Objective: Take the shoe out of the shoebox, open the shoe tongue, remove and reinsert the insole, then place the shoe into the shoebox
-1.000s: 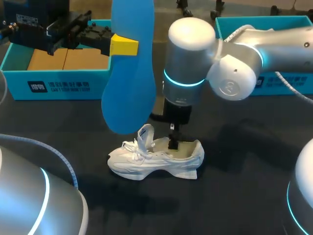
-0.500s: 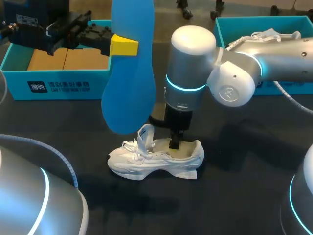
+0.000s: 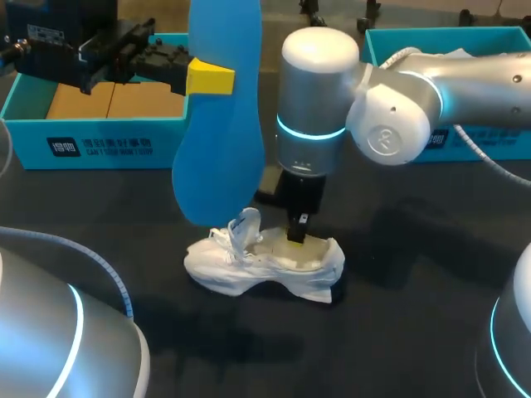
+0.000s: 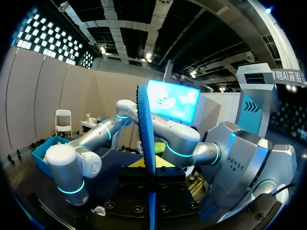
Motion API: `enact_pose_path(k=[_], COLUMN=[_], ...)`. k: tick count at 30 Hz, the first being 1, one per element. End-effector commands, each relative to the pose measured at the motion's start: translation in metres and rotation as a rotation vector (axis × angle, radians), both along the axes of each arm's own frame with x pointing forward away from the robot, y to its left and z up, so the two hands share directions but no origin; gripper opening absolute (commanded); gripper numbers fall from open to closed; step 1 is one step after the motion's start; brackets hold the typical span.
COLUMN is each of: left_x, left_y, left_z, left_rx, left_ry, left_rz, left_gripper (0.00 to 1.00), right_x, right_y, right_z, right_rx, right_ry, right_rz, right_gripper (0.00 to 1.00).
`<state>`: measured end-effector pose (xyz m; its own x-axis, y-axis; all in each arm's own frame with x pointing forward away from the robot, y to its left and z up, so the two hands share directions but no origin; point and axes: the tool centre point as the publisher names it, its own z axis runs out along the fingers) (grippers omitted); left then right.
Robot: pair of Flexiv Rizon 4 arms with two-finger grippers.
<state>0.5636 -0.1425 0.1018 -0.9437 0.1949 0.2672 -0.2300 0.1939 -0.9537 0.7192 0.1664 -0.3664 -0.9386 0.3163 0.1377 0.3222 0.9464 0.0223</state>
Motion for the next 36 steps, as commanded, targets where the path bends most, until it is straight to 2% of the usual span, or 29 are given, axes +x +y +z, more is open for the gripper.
enact_pose_path(k=[1,3,4,18,23,24,27,31,36], left_x=[0.002,0.002,0.002,0.002,0.002,0.002,0.002,0.002,0.002], left_y=[-0.002,-0.002,-0.002,-0.002,-0.002,-0.002,-0.002,-0.002,-0.002], left_z=[0.001,0.001,0.001,0.001,0.001,0.001,0.001,0.001,0.001], left_rx=[0.004,0.004,0.004,0.004,0.004,0.004,0.004,0.004,0.004], left_ry=[-0.001,-0.001,-0.001,-0.001,-0.001,-0.001,-0.001,-0.001,-0.001], left_rz=[-0.004,-0.004,-0.004,-0.004,-0.004,-0.004,-0.004,-0.004,-0.004], left_gripper=[0.00,0.00,0.00,0.00,0.00,0.00,0.00,0.00,0.00], right_x=[-0.007,-0.015,-0.021,-0.021,-0.022,-0.022,-0.027,-0.033,-0.035], right_y=[-0.005,-0.005,-0.001,-0.001,-0.014,-0.019,-0.025,-0.031,-0.023], right_z=[0.020,0.033,0.045,0.045,0.051,0.052,0.051,0.050,0.043], right_rx=[-0.003,-0.059,-0.090,-0.090,0.014,0.028,0.051,0.086,0.129], right_ry=[-0.017,-0.035,-0.084,-0.084,-0.089,-0.090,-0.110,-0.128,-0.119], right_rz=[-0.078,-0.174,-0.200,-0.200,-0.573,-0.703,-0.883,-1.032,-1.097], right_gripper=[0.00,0.00,0.00,0.00,0.00,0.00,0.00,0.00,0.00])
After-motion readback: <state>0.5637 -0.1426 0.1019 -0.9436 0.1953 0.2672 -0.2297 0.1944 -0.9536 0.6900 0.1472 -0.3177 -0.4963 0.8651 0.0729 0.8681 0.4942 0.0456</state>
